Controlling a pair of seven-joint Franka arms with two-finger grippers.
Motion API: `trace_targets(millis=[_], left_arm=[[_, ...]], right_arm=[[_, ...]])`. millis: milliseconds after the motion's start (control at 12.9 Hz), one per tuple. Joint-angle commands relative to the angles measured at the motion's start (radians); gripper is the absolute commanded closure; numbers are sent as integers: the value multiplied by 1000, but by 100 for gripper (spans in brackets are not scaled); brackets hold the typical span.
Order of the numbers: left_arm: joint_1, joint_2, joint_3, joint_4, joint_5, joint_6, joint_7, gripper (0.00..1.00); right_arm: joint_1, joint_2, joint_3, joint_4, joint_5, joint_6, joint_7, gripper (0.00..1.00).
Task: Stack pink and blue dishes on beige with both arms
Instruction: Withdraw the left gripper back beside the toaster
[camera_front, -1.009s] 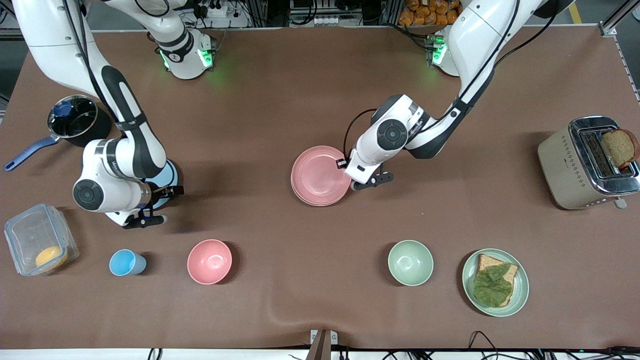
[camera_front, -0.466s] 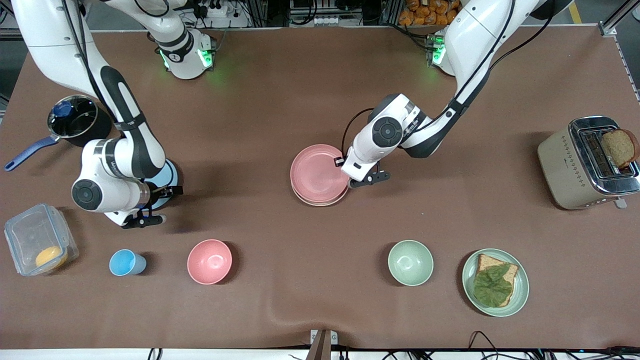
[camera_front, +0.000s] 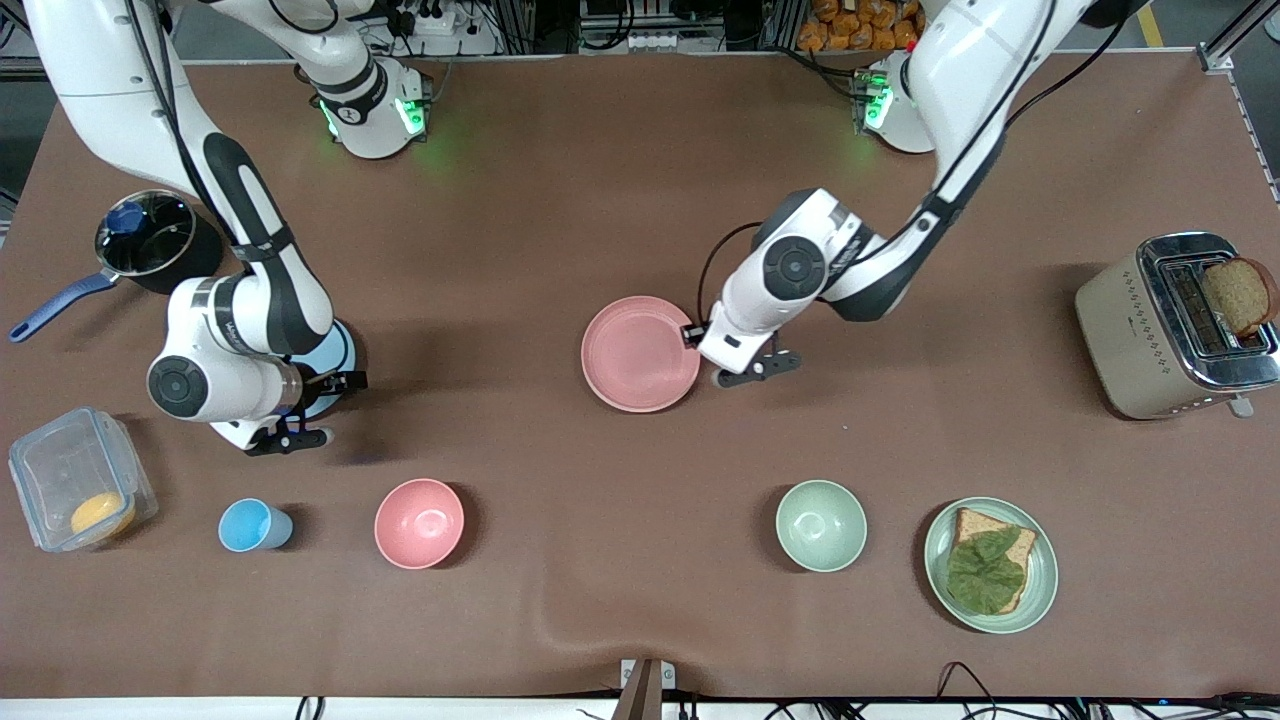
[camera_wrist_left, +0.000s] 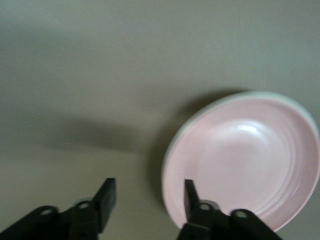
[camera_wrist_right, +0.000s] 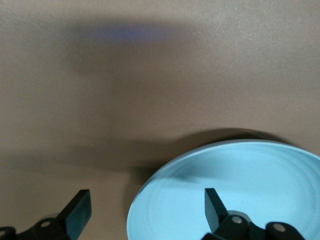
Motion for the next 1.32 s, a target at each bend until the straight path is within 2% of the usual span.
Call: trace_targets(millis=[0,233,311,466,543,699,776,854,1087,1242], left_arm=[[84,-215,-2,57,47,-258,-1,0],[146,-308,0,208,113,-504,43,0],[185,-326,-2,240,135,-536,107,0],[290,-343,-5,273,97,-546,366,0],[291,-354,21,273,77,-555,430,0],[127,-390,304,273,39,-586,550,0],[73,-400,398,274,-21,-592,592,0],[71,-423,432,274,-61,-597,605,0],[77,-467,526,274,-75,-626,729,0],[90,-470,573,333,-128,-626,738,0]], right_arm=[[-77,-41,10,-36,-59,11,-67,0],[-167,-63,10,-35,-60,-4,-236,0],[-190,-69,10,-32,-60,-15,-273,0],[-230,-71,9,-26,-60,-27,-325,0],[-252,-63,9,-26,-62,-24,-353,0],[-275,-51,9,-26,-62,-18,-385,0],[-277,-46,9,-24,-63,-16,-385,0],[-281,-40,9,-24,-63,-13,-385,0],[-284,-35,9,-23,-63,-7,-385,0],[-286,-25,9,-24,-63,3,-388,0]])
